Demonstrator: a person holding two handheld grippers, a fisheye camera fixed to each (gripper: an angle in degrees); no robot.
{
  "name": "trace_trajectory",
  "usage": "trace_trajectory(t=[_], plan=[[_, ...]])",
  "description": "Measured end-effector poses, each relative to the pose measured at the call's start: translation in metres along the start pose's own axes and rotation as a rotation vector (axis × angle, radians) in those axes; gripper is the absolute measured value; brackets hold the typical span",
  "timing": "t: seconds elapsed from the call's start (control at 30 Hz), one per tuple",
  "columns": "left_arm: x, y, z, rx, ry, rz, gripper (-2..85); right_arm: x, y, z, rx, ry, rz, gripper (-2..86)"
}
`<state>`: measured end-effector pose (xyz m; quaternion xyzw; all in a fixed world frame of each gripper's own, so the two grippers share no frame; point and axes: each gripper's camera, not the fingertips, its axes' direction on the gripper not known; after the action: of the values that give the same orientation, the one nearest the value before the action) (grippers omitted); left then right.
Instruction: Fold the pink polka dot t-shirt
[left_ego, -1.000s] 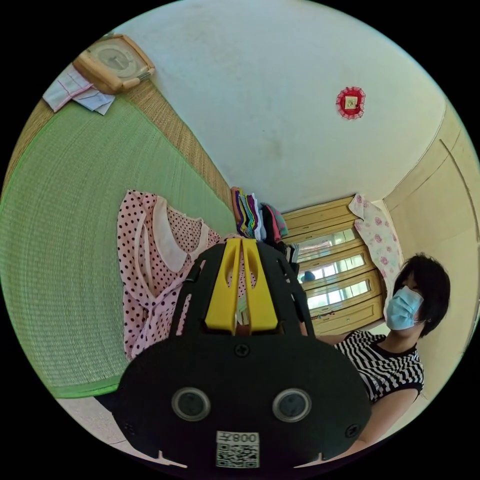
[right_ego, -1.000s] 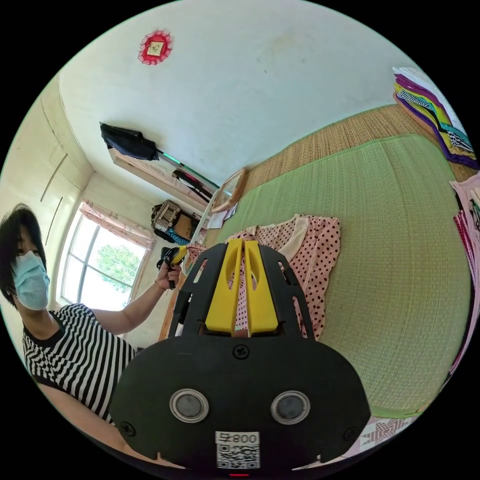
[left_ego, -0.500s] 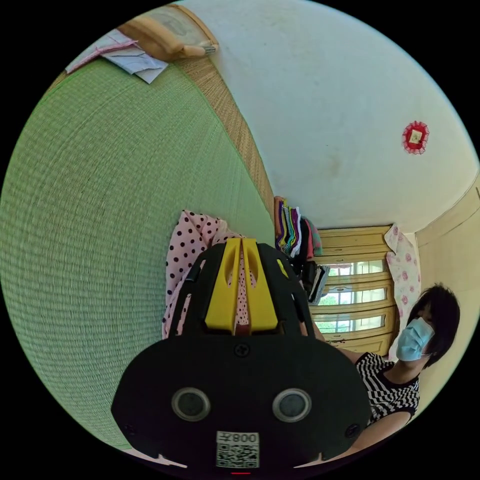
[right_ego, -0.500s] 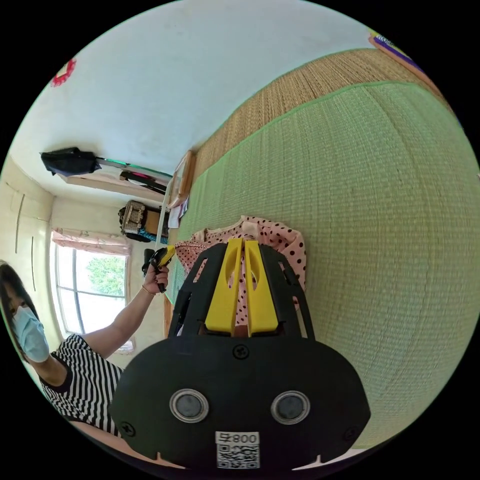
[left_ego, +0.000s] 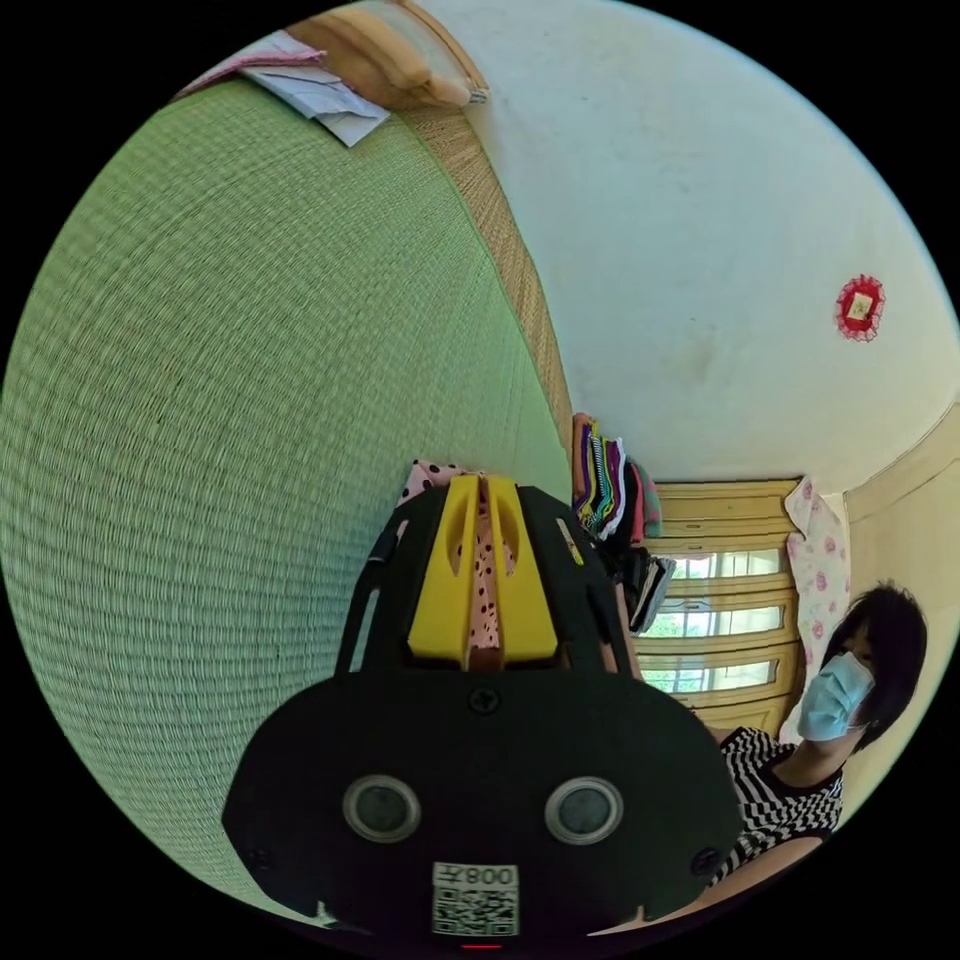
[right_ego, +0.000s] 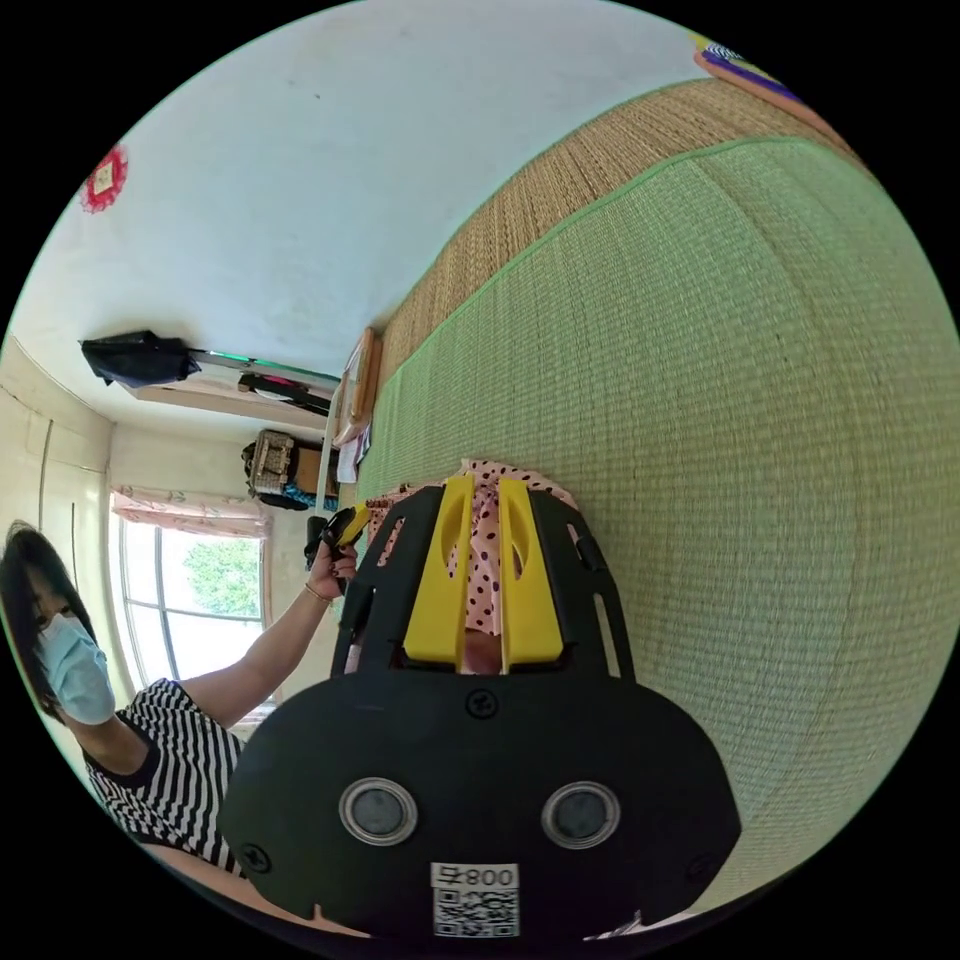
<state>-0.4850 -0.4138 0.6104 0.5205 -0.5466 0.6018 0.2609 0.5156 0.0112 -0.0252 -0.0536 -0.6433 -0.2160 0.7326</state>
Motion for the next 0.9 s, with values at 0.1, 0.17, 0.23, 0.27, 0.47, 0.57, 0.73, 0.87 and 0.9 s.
trace_trajectory(t=[0.1, 0.17, 0.23, 0.27, 0.47, 0.57, 0.73, 0.87, 0.9], plan=[[0.010, -0.001, 0.008, 0.036, -0.014, 0.064, 4.5, -0.015, 0.003, -0.004, 0.054, 0.038, -0.043, 5.5], [0.019, 0.003, 0.012, 0.061, -0.051, 0.111, 5.3, -0.030, 0.008, -0.002, 0.079, 0.083, -0.092, 5.8], [0.030, 0.012, 0.019, 0.075, -0.109, 0.164, 5.8, -0.048, 0.015, 0.012, 0.066, 0.162, -0.153, 6.1], [0.036, 0.018, 0.027, 0.071, -0.138, 0.197, 5.9, -0.059, 0.020, 0.024, 0.046, 0.215, -0.197, 6.3], [0.060, 0.037, 0.098, -0.065, -0.380, 0.364, 6.3, -0.096, 0.030, 0.101, -0.051, 0.558, -0.387, 7.1], [0.062, 0.036, 0.134, -0.104, -0.515, 0.412, 4.8, -0.097, 0.028, 0.130, -0.072, 0.671, -0.421, 7.3], [0.060, 0.037, 0.175, -0.155, -0.648, 0.449, 1.4, -0.086, 0.024, 0.159, -0.117, 0.745, -0.417, 5.7], [0.065, 0.042, 0.180, -0.133, -0.644, 0.476, 0.5, -0.086, 0.024, 0.161, -0.099, 0.769, -0.424, 1.7], [0.067, 0.044, 0.179, -0.122, -0.630, 0.482, 0.5, -0.088, 0.024, 0.158, -0.088, 0.767, -0.432, 1.1]])
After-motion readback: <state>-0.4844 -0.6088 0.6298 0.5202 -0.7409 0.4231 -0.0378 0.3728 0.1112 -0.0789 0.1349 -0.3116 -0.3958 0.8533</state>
